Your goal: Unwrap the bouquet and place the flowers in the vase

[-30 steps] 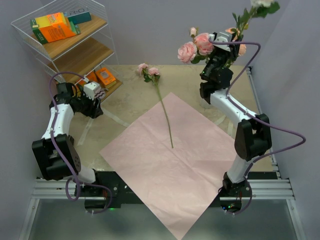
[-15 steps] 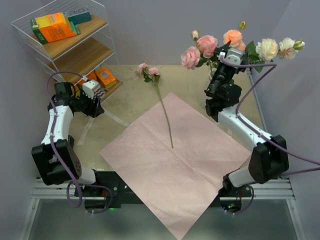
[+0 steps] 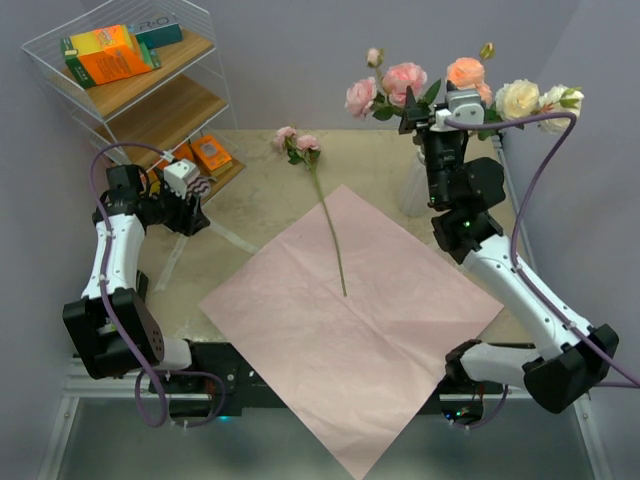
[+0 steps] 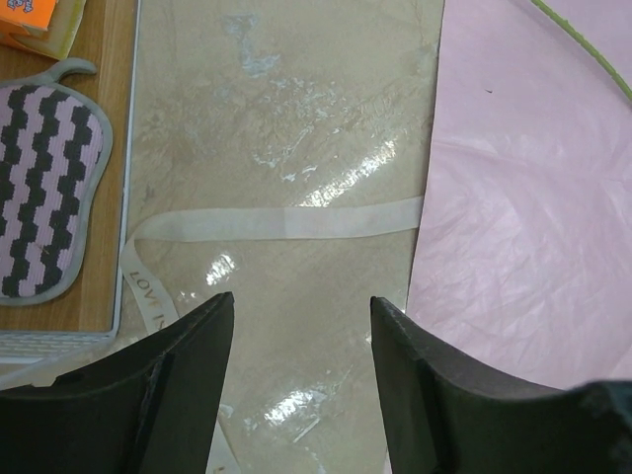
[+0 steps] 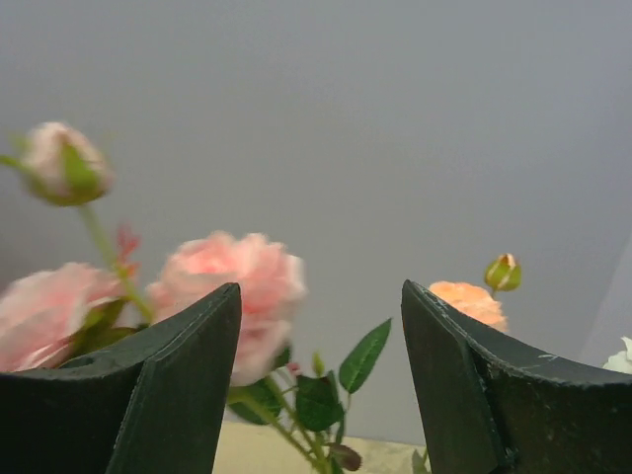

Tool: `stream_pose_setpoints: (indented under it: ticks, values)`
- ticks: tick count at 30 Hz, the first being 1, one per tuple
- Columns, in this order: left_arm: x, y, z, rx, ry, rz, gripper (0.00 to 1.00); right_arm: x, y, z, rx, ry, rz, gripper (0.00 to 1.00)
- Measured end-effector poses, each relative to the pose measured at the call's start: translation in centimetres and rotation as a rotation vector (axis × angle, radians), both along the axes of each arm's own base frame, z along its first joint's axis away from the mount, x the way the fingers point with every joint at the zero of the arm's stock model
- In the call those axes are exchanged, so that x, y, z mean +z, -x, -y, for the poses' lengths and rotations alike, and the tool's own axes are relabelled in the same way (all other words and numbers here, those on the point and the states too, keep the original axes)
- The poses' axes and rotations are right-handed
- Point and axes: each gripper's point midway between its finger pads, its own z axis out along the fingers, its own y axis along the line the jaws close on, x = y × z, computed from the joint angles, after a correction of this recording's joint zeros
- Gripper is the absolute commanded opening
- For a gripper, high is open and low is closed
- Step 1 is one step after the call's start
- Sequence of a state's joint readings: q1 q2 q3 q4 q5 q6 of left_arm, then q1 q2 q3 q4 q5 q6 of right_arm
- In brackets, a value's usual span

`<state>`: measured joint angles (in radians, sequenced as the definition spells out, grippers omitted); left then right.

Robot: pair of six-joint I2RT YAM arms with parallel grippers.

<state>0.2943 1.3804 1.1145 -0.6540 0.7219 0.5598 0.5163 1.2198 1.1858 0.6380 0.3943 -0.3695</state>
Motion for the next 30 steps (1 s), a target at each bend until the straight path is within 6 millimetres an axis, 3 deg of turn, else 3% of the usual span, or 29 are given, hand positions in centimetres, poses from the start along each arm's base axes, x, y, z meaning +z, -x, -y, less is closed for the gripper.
stream_pose_setpoints:
  ticks: [6,9,14,16,19,22,24,25,30]
  values:
    - [-0.2,0.1,-0.2,0.012,-0.009,-0.009,0.63,4.8,4.0,-3.3,0.207,-0.007,0.036,0.63]
    - [-0.1,0.0,-0.3,0.027,-0.008,-0.017,0.63,7.8,7.9,-5.5,0.343,-0.021,0.085,0.61]
    - [0.1,0.0,-0.3,0.036,-0.001,-0.02,0.64,9.9,12.0,-9.2,0.521,-0.002,0.08,0.61]
    - [0.1,0.0,-0.3,0.043,0.007,-0.025,0.63,9.6,13.1,-11.6,0.587,0.027,0.051,0.68]
    - [0.1,0.0,-0.3,0.052,0.014,-0.029,0.64,6.9,13.8,-16.3,0.645,0.112,-0.038,0.72]
    - [0.2,-0.2,-0.3,0.063,0.021,-0.03,0.68,2.8,13.4,-21.7,0.648,0.226,-0.148,0.77]
    - [0.2,-0.2,-0.3,0.067,0.023,-0.029,0.75,-1.1,12.5,-25.1,0.64,0.315,-0.226,0.78]
    - [0.2,-0.2,-0.3,0.068,0.023,-0.029,0.76,-4.5,11.9,-27.1,0.63,0.385,-0.294,0.79]
    - [0.0,-0.3,-0.4,0.076,0.025,-0.039,0.83,-17.1,9.2,-32.4,0.571,0.605,-0.525,0.83]
